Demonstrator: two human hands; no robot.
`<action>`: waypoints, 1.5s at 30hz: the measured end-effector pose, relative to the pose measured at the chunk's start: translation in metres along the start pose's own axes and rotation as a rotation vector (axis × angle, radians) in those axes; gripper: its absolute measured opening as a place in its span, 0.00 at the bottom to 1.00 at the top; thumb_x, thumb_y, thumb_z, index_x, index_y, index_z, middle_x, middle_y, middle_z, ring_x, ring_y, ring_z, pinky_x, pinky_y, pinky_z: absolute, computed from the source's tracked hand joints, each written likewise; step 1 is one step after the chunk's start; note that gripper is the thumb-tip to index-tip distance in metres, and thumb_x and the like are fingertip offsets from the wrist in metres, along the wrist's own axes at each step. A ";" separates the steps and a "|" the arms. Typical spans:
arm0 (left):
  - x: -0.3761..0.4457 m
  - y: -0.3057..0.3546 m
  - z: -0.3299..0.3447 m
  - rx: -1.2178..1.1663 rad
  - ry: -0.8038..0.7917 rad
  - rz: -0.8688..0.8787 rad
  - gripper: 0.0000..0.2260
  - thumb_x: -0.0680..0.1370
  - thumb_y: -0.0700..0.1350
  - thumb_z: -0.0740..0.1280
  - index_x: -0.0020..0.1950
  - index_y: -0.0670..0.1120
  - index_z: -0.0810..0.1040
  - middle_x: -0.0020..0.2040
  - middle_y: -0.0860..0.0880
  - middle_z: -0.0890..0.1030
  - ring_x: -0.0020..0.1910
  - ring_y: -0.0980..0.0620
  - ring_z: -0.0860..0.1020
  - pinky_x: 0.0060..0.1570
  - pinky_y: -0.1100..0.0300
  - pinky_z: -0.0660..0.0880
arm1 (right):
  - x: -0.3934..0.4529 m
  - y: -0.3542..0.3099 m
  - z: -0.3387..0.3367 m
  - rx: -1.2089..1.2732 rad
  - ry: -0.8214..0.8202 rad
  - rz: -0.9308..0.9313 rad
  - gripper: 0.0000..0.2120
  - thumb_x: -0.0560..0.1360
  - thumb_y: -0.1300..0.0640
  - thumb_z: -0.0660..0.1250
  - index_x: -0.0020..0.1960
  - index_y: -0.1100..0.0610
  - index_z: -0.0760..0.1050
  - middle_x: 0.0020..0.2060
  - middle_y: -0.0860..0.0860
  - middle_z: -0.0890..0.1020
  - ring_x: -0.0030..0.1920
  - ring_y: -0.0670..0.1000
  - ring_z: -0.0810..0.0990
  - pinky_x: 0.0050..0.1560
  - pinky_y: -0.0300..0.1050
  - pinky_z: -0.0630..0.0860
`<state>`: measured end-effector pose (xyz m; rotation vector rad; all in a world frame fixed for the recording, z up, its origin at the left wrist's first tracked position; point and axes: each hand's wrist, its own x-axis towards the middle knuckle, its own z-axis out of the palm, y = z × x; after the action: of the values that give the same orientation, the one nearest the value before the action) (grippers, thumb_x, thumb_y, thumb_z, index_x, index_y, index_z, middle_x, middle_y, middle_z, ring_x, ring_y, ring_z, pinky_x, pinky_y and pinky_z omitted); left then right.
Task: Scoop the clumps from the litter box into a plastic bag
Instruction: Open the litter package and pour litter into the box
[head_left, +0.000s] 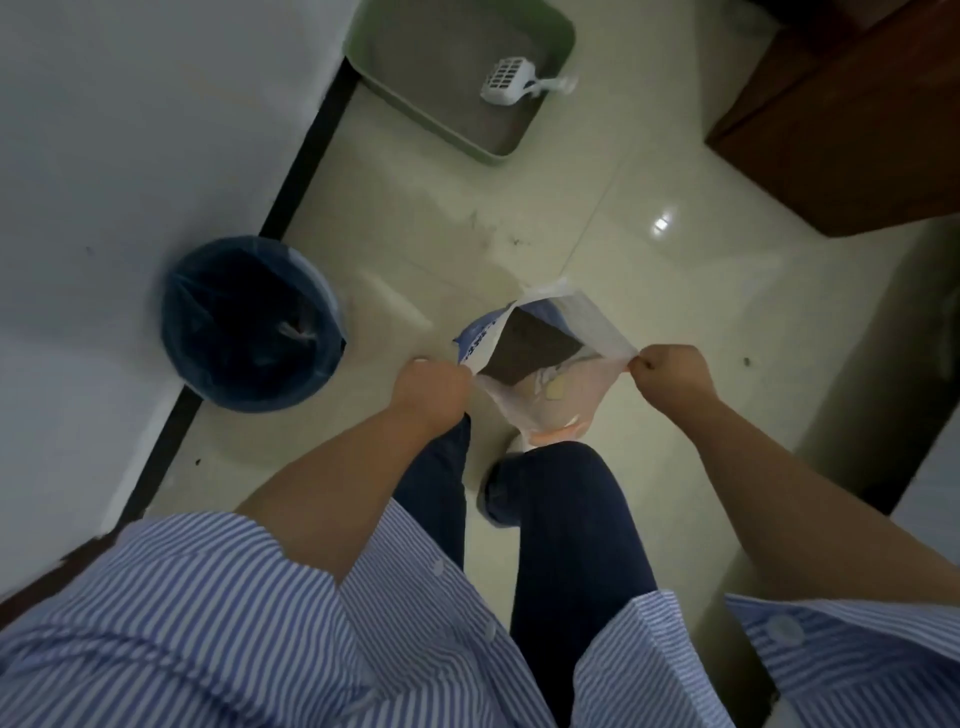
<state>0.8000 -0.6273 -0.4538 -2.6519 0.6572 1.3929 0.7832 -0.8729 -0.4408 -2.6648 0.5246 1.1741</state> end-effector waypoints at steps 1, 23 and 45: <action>0.010 0.001 -0.010 0.006 -0.001 0.011 0.12 0.79 0.35 0.56 0.60 0.39 0.73 0.59 0.43 0.78 0.56 0.45 0.77 0.43 0.58 0.73 | 0.011 -0.001 -0.011 -0.015 -0.005 -0.003 0.17 0.79 0.60 0.53 0.36 0.66 0.72 0.40 0.64 0.75 0.42 0.59 0.74 0.41 0.41 0.63; 0.225 0.145 -0.102 -0.086 -0.058 -0.167 0.14 0.82 0.39 0.52 0.66 0.42 0.69 0.63 0.44 0.75 0.61 0.47 0.74 0.57 0.58 0.69 | 0.303 0.102 -0.153 -0.071 0.058 -0.285 0.17 0.79 0.59 0.55 0.57 0.69 0.75 0.56 0.66 0.77 0.58 0.64 0.75 0.56 0.50 0.71; 0.344 0.182 -0.184 -0.138 0.095 -0.206 0.18 0.77 0.37 0.61 0.67 0.39 0.65 0.64 0.39 0.69 0.63 0.43 0.69 0.59 0.54 0.68 | 0.273 0.205 -0.047 0.894 -0.290 0.327 0.30 0.74 0.56 0.68 0.71 0.62 0.60 0.68 0.58 0.68 0.67 0.56 0.69 0.64 0.46 0.66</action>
<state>1.0385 -0.9559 -0.5975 -2.8103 0.2927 1.3072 0.9057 -1.1423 -0.6166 -1.6642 1.1309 1.0256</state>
